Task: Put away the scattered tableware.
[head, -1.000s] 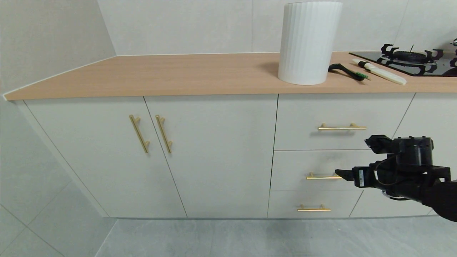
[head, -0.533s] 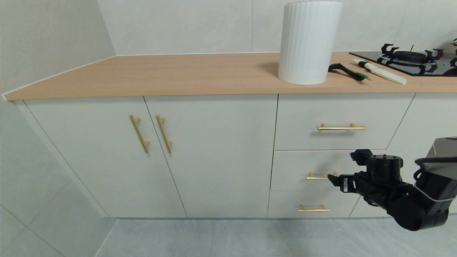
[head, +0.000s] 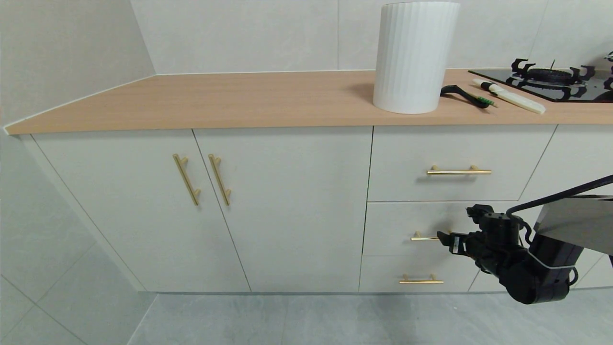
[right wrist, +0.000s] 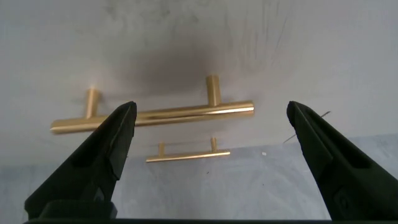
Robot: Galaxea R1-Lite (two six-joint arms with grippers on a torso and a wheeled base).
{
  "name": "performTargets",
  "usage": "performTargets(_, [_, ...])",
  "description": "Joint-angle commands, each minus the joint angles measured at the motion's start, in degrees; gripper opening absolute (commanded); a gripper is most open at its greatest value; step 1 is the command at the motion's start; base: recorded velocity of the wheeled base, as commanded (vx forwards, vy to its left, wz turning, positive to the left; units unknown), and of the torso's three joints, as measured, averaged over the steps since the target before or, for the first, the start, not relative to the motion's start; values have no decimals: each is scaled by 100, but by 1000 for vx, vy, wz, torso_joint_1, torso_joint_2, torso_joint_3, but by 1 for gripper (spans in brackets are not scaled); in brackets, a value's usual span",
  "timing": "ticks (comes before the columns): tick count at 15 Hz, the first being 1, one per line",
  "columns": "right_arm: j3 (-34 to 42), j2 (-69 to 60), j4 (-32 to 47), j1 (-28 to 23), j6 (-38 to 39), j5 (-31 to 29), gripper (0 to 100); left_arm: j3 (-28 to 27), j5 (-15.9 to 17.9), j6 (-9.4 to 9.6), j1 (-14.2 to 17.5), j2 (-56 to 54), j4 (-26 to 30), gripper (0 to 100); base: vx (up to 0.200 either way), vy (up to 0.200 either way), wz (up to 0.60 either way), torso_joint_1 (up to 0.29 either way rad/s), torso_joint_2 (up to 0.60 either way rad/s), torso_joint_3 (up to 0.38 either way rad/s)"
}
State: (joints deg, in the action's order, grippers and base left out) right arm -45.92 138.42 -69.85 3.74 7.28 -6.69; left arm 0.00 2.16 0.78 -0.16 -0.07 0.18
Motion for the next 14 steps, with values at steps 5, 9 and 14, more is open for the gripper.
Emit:
performTargets(5, [-224,255,-283,-5,-16,-148,100,0,4,1,-2,7,8,100,0,0,0,0,0,0])
performTargets(9, [-233,387,-310,92,-69,-148,100,0,4,1,7,7,8,100,0,0,0,0,0,0])
performTargets(14, [-224,510,-134,100,-323,-148,100,0,4,1,-2,7,8,100,0,0,0,0,0,0])
